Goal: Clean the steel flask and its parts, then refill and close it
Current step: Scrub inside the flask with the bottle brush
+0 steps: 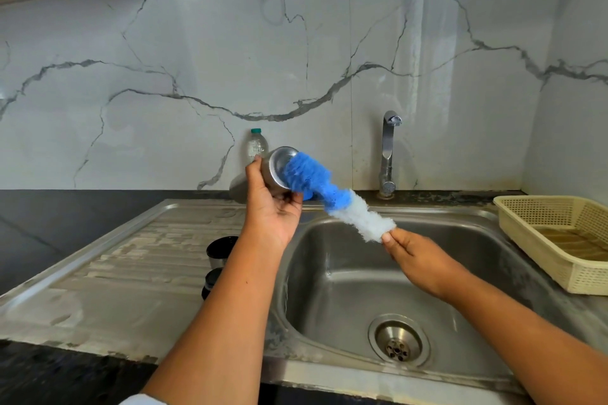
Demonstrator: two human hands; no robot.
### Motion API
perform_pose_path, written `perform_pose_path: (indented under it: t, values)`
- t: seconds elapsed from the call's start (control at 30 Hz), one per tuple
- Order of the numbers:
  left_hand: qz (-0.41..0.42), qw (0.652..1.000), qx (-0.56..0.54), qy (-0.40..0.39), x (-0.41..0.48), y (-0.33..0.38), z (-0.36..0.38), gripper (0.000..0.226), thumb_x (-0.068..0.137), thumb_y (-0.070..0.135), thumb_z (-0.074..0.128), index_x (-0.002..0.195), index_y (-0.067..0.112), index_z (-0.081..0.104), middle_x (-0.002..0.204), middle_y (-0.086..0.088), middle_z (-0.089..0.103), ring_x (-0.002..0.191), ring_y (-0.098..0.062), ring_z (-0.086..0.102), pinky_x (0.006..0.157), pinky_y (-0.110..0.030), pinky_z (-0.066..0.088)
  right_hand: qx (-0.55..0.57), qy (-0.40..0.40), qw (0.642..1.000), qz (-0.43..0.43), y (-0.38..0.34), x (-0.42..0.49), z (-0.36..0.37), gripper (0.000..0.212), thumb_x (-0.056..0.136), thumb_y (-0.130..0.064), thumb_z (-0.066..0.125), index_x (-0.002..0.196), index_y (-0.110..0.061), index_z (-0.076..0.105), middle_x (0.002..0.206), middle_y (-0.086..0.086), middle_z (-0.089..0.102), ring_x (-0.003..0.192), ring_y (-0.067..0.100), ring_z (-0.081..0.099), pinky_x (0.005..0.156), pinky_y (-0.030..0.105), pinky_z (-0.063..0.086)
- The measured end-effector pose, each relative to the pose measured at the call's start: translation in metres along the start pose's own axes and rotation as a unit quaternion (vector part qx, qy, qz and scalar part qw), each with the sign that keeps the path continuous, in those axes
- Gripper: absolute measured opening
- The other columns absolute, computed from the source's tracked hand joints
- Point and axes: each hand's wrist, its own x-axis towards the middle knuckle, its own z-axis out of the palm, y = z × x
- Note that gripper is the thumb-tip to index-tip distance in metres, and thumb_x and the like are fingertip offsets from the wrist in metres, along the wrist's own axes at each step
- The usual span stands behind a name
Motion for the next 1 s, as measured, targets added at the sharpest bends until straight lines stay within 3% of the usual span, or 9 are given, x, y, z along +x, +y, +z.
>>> perform_pose_path:
  t: [0.07, 0.1, 0.2, 0.3, 0.4, 0.5, 0.67, 0.8, 1.0]
  values:
    - [-0.009, 1.000, 0.007, -0.027, -0.004, -0.004, 0.003, 0.046, 0.095, 0.051, 0.063, 0.118, 0.011, 0.065, 0.094, -0.014, 0.077, 0.079, -0.025, 0.076, 0.073, -0.036, 0.062, -0.002, -0.005, 1.000, -0.028, -0.008, 0.001, 0.008, 0.046, 0.107, -0.047, 0.035, 0.151, -0.036, 0.043, 0.130, -0.021, 0.051, 0.122, 0.003, 0.048, 0.103, 0.021, 0.034]
    - [-0.011, 0.999, -0.001, -0.033, -0.004, -0.005, 0.004, 0.047, 0.095, 0.051, 0.062, 0.119, 0.011, 0.065, 0.090, -0.015, 0.077, 0.073, -0.026, 0.076, 0.079, -0.040, 0.062, -0.002, -0.006, 0.999, -0.035, -0.011, 0.002, 0.010, 0.046, 0.107, -0.047, 0.035, 0.151, -0.036, 0.042, 0.130, -0.021, 0.050, 0.123, 0.003, 0.048, 0.103, 0.020, 0.034]
    - [-0.005, 1.000, -0.016, -0.021, -0.001, 0.001, 0.002, 0.049, 0.092, 0.051, 0.066, 0.119, 0.010, 0.068, 0.106, -0.016, 0.075, 0.083, -0.029, 0.078, 0.096, -0.044, 0.059, -0.018, 0.006, 1.000, -0.009, -0.002, 0.002, 0.003, 0.047, 0.107, -0.046, 0.034, 0.151, -0.034, 0.043, 0.135, -0.013, 0.056, 0.126, 0.011, 0.053, 0.102, 0.023, 0.036]
    - [-0.002, 1.000, -0.021, -0.001, 0.003, 0.003, -0.002, 0.042, 0.089, 0.051, 0.069, 0.108, 0.013, 0.072, 0.100, -0.009, 0.077, 0.094, -0.023, 0.073, 0.078, -0.029, 0.061, -0.014, 0.026, 0.999, 0.014, 0.007, 0.002, -0.003, 0.046, 0.107, -0.047, 0.034, 0.146, -0.030, 0.050, 0.131, 0.000, 0.065, 0.112, 0.015, 0.059, 0.098, 0.029, 0.043]
    - [-0.020, 1.000, -0.008, -0.012, -0.001, -0.005, 0.001, 0.041, 0.089, 0.051, 0.070, 0.104, 0.013, 0.073, 0.090, -0.007, 0.078, 0.090, -0.021, 0.072, 0.071, -0.026, 0.060, 0.017, 0.050, 0.999, 0.005, 0.002, 0.006, 0.004, 0.036, 0.107, -0.047, 0.035, 0.108, -0.026, 0.065, 0.096, -0.001, 0.069, 0.087, 0.015, 0.062, 0.084, 0.036, 0.050]
    - [-0.022, 0.999, 0.001, -0.028, -0.001, -0.005, 0.003, 0.041, 0.089, 0.051, 0.069, 0.107, 0.015, 0.073, 0.095, -0.007, 0.077, 0.089, -0.021, 0.071, 0.067, -0.026, 0.060, 0.033, 0.061, 0.998, -0.001, 0.001, 0.006, 0.003, 0.038, 0.106, -0.046, 0.036, 0.082, -0.024, 0.054, 0.074, -0.005, 0.057, 0.069, 0.011, 0.052, 0.070, 0.033, 0.045]
    - [-0.015, 0.999, 0.030, -0.039, -0.004, -0.002, 0.002, 0.039, 0.091, 0.050, 0.067, 0.105, 0.014, 0.071, 0.088, -0.007, 0.077, 0.088, -0.021, 0.070, 0.072, -0.027, 0.058, 0.042, 0.034, 0.998, -0.017, -0.002, 0.003, 0.001, 0.029, 0.107, -0.043, 0.037, 0.080, -0.045, 0.047, 0.067, -0.023, 0.052, 0.066, -0.006, 0.049, 0.067, 0.015, 0.036]
    - [-0.026, 0.996, 0.054, -0.060, -0.004, -0.004, 0.001, 0.037, 0.091, 0.048, 0.067, 0.106, 0.014, 0.069, 0.092, -0.008, 0.076, 0.085, -0.022, 0.072, 0.067, -0.026, 0.059, 0.057, 0.028, 0.998, -0.022, -0.006, 0.003, 0.001, 0.032, 0.107, -0.041, 0.037, 0.079, -0.036, 0.050, 0.070, -0.015, 0.052, 0.063, -0.004, 0.048, 0.069, 0.019, 0.039]
    - [-0.004, 0.992, 0.107, -0.070, 0.000, -0.001, -0.004, 0.036, 0.095, 0.045, 0.064, 0.114, 0.015, 0.066, 0.094, -0.005, 0.076, 0.085, -0.019, 0.073, 0.066, -0.026, 0.060, 0.041, 0.002, 0.999, -0.026, -0.010, 0.000, 0.000, 0.025, 0.107, -0.041, 0.037, 0.085, -0.049, 0.046, 0.066, -0.034, 0.052, 0.068, -0.016, 0.050, 0.070, 0.010, 0.035]
